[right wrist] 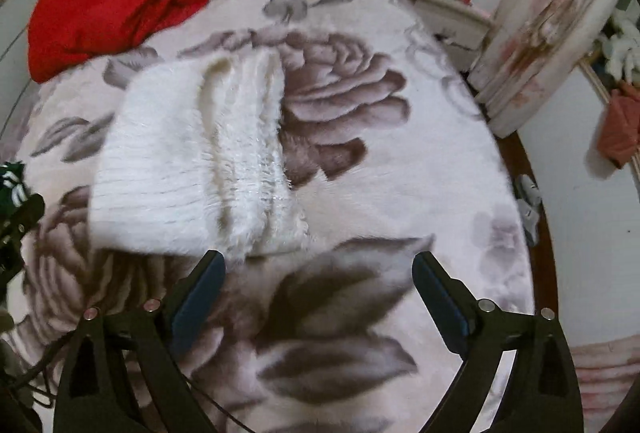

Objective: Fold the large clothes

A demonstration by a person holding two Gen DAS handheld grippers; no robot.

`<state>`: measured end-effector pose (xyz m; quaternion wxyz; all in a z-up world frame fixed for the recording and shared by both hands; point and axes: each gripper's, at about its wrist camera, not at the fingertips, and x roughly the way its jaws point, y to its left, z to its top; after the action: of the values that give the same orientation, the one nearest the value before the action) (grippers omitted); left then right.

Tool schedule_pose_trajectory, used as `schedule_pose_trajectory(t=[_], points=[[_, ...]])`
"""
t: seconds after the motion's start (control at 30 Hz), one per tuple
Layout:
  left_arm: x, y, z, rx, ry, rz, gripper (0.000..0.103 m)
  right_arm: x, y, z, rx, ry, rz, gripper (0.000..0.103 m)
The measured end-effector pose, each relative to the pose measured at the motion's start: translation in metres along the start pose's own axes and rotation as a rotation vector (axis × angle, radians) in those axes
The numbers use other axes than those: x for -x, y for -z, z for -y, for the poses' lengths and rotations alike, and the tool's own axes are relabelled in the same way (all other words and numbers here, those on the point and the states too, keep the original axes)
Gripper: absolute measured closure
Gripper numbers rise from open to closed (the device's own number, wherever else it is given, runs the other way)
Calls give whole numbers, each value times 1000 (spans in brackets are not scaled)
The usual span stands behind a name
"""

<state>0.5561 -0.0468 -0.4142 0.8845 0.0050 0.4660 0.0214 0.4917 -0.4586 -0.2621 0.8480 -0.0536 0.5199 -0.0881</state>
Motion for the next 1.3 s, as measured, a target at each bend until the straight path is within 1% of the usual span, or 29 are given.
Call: schedule_pose_trajectory(t=[0.03, 0.1, 0.2, 0.27, 0.3, 0.33, 0.43, 0.5, 0.57, 0.67, 0.73, 0.77, 0.9, 0.93, 1.1, 1.2, 1.3], points=[[17, 1, 0, 1, 9, 7, 7, 19, 2, 4, -1, 0, 11, 7], [48, 2, 2, -1, 14, 21, 7, 69, 9, 6, 5, -1, 40, 7], [106, 4, 4, 4, 32, 42, 7, 133, 19, 16, 5, 5, 88, 7], [149, 8, 5, 10, 50, 52, 7, 184, 30, 22, -2, 10, 119, 7], [174, 9, 6, 11, 54, 61, 7, 204, 34, 23, -7, 9, 128, 7], [189, 11, 6, 13, 53, 68, 7, 226, 40, 27, -11, 13, 139, 7], [252, 18, 8, 13, 59, 104, 7, 293, 58, 34, -23, 10, 166, 7], [291, 23, 8, 13, 65, 122, 7, 327, 67, 36, -37, -2, 179, 7], [323, 29, 8, 10, 58, 142, 7, 370, 79, 43, -44, -12, 199, 7], [367, 39, 7, 2, 59, 158, 7, 421, 95, 50, -55, -28, 226, 7], [389, 45, 7, -4, 52, 138, 7, 452, 106, 54, -54, -33, 242, 7], [401, 48, 6, -6, 57, 127, 7, 468, 112, 55, -52, -34, 240, 7], [438, 57, 5, -13, 34, 103, 7, 515, 132, 56, -31, -42, 233, 7], [446, 59, 5, -20, 18, 107, 7, 527, 137, 56, -27, -46, 240, 7], [485, 67, 0, -1, 17, 156, 7, 583, 157, 56, -19, -49, 307, 5], [503, 74, -3, 3, 5, 193, 7, 607, 164, 59, -21, -45, 347, 5], [516, 79, -6, 10, -3, 214, 7, 625, 172, 60, -23, -56, 366, 5]])
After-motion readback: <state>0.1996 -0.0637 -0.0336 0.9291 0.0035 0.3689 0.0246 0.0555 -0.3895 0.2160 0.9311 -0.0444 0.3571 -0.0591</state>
